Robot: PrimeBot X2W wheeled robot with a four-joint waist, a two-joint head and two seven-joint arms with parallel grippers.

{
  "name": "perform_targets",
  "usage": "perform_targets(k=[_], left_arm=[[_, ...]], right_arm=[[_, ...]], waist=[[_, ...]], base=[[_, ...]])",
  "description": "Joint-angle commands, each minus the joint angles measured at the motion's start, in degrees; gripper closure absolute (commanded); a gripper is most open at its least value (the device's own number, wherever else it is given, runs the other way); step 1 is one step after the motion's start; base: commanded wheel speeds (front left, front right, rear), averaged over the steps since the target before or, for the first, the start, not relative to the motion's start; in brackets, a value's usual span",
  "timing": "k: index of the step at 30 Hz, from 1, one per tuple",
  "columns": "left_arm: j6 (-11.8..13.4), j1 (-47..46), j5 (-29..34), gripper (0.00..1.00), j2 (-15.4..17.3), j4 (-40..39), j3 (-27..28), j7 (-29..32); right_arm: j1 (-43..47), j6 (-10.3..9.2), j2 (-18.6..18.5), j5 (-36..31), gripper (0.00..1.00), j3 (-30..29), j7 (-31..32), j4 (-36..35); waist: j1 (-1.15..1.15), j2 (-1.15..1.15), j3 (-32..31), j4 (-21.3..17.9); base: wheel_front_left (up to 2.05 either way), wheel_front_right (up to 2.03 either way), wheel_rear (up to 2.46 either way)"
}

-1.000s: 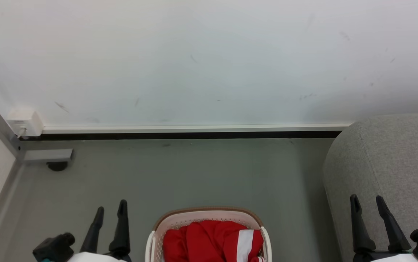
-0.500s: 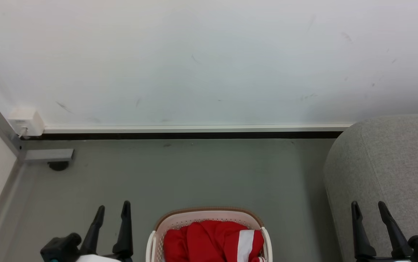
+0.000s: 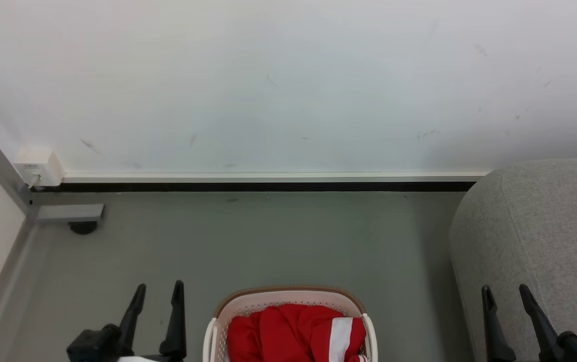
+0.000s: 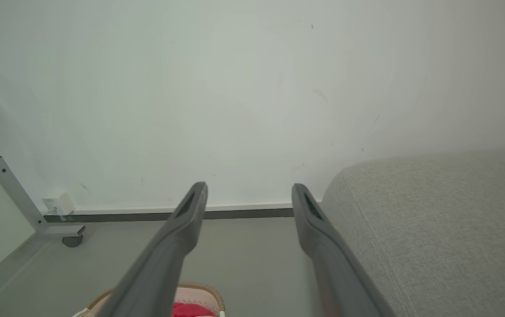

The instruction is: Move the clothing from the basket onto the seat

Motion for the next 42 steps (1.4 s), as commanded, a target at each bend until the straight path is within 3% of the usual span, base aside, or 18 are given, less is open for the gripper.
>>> perform_targets(k=[1, 14, 32, 42], left_arm=[[-0.03, 0.35, 1.67, 0.00, 0.52, 0.02, 0.06, -0.70], [0.06, 0.83, 6.21, 0.00, 0.55, 0.22, -0.06, -1.96], [-0.06, 1.09, 4.36, 0.00, 0.53, 0.72, 0.05, -1.87], [-1.10, -1.38, 4.94, 0.00, 0.50, 1.31, -0.21, -1.87]], right_arm=[[0.59, -0.11, -0.29, -1.23, 0.00, -0.07, -0.44, 0.12], [0.99, -0.12, -0.36, -4.47, 0.00, 0.66, -1.78, 0.73], [0.72, -0.12, -0.35, -2.51, 0.00, 1.06, -1.64, 1.00], [-1.52, -0.12, -0.35, -2.07, 0.00, 1.62, -1.64, -0.42]], waist=[[0.00, 0.00, -0.02, 0.07], [0.00, 0.00, 0.03, 0.26], [0.00, 0.00, 0.10, -0.72], [0.00, 0.00, 3.73, -3.65]], base=[[0.00, 0.00, 0.00], [0.00, 0.00, 0.00], [0.00, 0.00, 0.00], [0.00, 0.00, 0.00]])
